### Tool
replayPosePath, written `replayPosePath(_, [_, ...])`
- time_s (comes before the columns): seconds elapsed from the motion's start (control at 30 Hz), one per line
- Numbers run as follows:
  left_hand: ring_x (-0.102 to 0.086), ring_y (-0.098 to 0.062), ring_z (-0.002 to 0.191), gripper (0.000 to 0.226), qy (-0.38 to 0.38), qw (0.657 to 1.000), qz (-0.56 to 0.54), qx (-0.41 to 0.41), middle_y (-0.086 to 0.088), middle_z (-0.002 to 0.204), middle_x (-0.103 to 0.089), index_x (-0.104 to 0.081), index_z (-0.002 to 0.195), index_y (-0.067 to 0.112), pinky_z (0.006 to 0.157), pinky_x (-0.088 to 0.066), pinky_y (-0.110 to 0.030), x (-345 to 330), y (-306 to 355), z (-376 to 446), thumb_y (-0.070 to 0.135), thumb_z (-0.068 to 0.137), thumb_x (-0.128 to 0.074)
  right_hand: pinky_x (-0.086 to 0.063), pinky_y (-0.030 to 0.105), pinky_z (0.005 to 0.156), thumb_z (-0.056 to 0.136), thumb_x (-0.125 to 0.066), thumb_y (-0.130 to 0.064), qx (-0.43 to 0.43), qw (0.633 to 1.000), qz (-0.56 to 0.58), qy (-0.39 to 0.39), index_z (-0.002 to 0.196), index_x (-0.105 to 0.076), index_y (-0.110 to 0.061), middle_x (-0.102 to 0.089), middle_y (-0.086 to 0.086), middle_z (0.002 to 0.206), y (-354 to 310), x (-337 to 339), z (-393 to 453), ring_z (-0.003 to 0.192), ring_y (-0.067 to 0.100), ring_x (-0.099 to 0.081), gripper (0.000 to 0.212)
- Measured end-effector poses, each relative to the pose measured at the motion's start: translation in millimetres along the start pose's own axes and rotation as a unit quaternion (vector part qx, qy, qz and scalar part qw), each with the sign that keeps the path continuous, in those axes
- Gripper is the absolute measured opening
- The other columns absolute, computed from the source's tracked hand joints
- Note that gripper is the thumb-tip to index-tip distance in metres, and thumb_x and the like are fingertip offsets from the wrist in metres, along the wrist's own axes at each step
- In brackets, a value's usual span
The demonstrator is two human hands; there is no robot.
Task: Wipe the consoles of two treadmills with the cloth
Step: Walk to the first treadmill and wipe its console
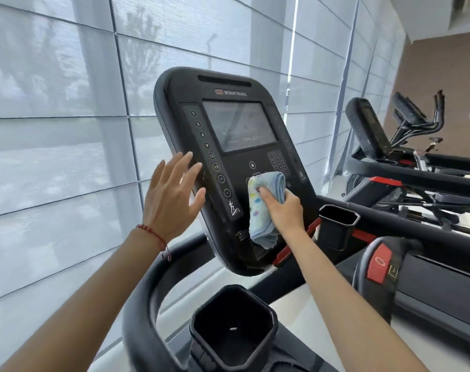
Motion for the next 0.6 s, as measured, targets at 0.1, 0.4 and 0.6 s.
replayPosePath(0.1, [-0.044,-0.036,0.124,0.048,-0.02,0.999,0.015,0.026,-0.019,0.13,-0.053,-0.058,0.12,0.002,0.105,-0.031,-0.05,18,-3,-23,0.033,0.088,-0.039,-0.053,0.023,0.07,0.081,-0.067,-0.041,0.011,0.999,0.018,-0.031,0.096,-0.063,-0.016,-0.067,-0.001,0.091,-12,-10,-19,0.086,0.014,-0.064,0.03])
replayPosePath(0.4, [-0.047,-0.037,0.122,0.05,-0.053,0.996,0.043,0.061,-0.02,0.129,-0.054,-0.059,0.12,0.001,0.101,-0.037,-0.054,82,-16,-94,0.033,0.088,-0.039,-0.055,0.032,0.077,0.08,-0.068,-0.039,0.034,0.994,0.054,-0.091,0.086,-0.061,-0.018,-0.066,0.001,0.088,-48,-41,-85,0.088,0.019,-0.065,0.023])
replayPosePath(0.6, [-0.048,-0.036,0.12,0.05,-0.055,0.993,0.042,0.093,-0.019,0.126,-0.056,-0.06,0.118,0.001,0.1,-0.035,-0.051,126,-37,-152,0.034,0.087,-0.039,-0.05,0.022,0.066,0.078,-0.07,-0.039,0.028,0.993,0.068,-0.091,0.087,-0.062,-0.015,-0.065,-0.005,0.08,-78,-58,-143,0.078,0.012,-0.062,0.027])
Point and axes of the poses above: each hand's wrist, its own z-axis towards the middle knuckle, its own x-axis out of the back of the hand, y = z × x, the point moved 2 cm from there along z, towards the middle knuckle
